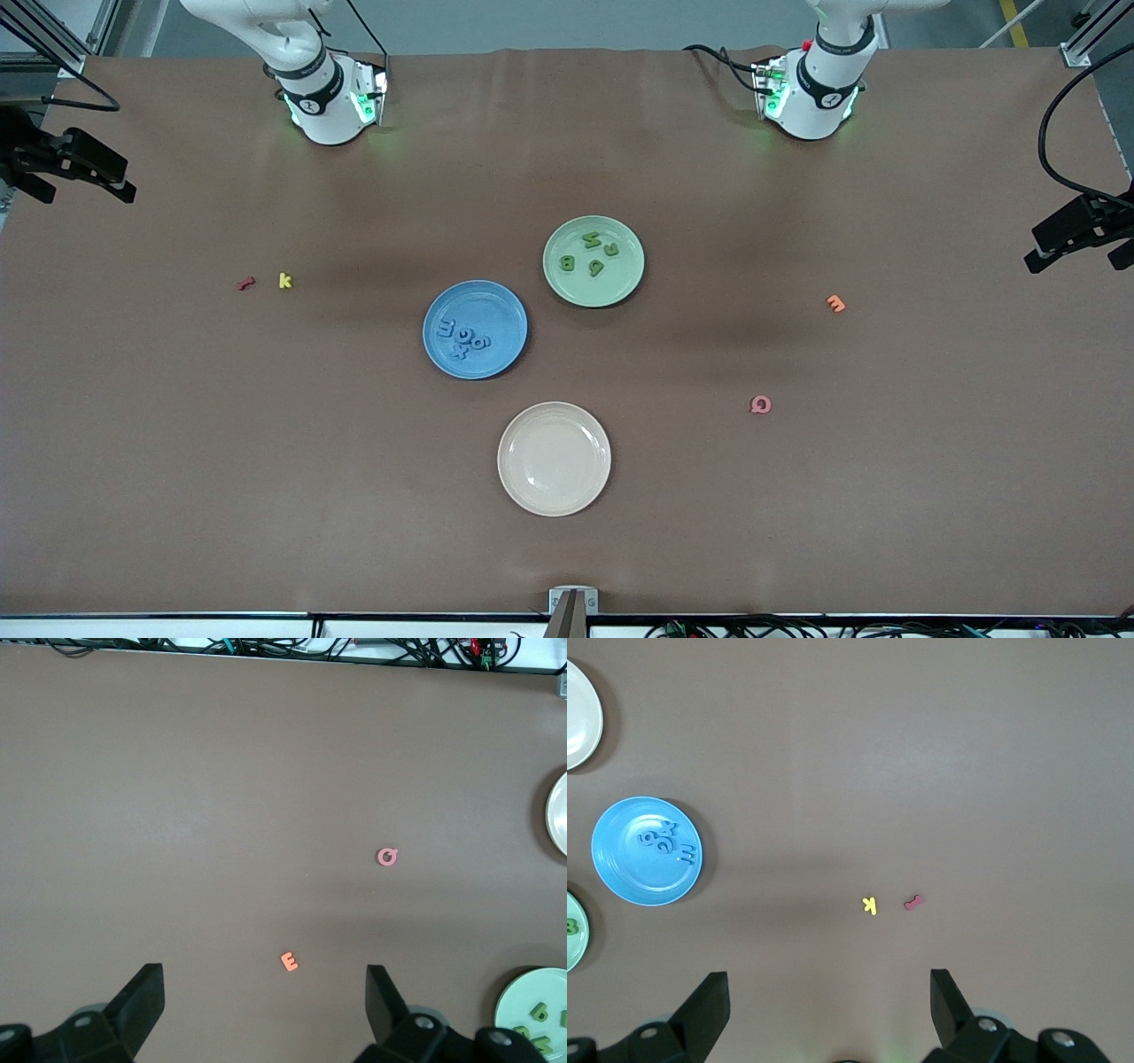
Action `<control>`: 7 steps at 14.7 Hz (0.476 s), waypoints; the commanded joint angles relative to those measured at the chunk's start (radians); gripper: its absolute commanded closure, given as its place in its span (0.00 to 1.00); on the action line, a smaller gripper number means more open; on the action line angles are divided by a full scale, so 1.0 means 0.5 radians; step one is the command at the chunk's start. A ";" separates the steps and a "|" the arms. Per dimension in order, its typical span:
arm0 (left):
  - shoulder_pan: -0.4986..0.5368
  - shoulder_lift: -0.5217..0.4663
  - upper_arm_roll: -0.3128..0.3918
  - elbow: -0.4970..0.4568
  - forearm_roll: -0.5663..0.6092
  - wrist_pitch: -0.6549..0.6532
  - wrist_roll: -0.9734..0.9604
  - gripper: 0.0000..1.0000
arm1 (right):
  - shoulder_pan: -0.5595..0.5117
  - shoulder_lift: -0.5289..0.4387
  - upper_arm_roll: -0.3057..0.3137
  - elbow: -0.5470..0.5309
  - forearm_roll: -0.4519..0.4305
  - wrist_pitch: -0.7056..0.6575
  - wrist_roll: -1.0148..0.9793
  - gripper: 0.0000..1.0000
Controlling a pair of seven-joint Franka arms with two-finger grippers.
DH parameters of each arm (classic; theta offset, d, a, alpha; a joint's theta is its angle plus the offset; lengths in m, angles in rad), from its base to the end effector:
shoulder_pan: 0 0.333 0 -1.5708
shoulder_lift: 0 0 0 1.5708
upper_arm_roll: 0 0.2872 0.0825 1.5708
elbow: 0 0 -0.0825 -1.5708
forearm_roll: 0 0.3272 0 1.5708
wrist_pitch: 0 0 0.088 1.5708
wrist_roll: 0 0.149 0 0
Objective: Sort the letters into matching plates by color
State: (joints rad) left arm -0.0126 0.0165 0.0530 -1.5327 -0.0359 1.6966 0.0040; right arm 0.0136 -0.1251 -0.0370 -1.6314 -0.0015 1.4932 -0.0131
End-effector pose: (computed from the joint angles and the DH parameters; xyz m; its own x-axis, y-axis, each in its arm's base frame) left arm 0.5213 0.0159 0.5740 0.9883 0.0403 0.1470 0.0356 -0.9988 0.0344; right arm 0.4531 -0.0119 0.5815 0.9999 -0.0101 -0.0131 -0.0101 -0.9999 -0.0033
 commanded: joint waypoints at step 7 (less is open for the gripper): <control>-0.009 -0.045 0.011 0.022 0.013 -0.046 0.029 0.00 | 0.010 -0.014 -0.015 0.011 -0.006 -0.004 -0.017 0.00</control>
State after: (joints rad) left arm -0.0122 0.0110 0.0544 -1.5266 -0.0359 1.6951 0.0041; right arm 0.0136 -0.1251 -0.0371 -1.6314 -0.0022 1.4935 -0.0132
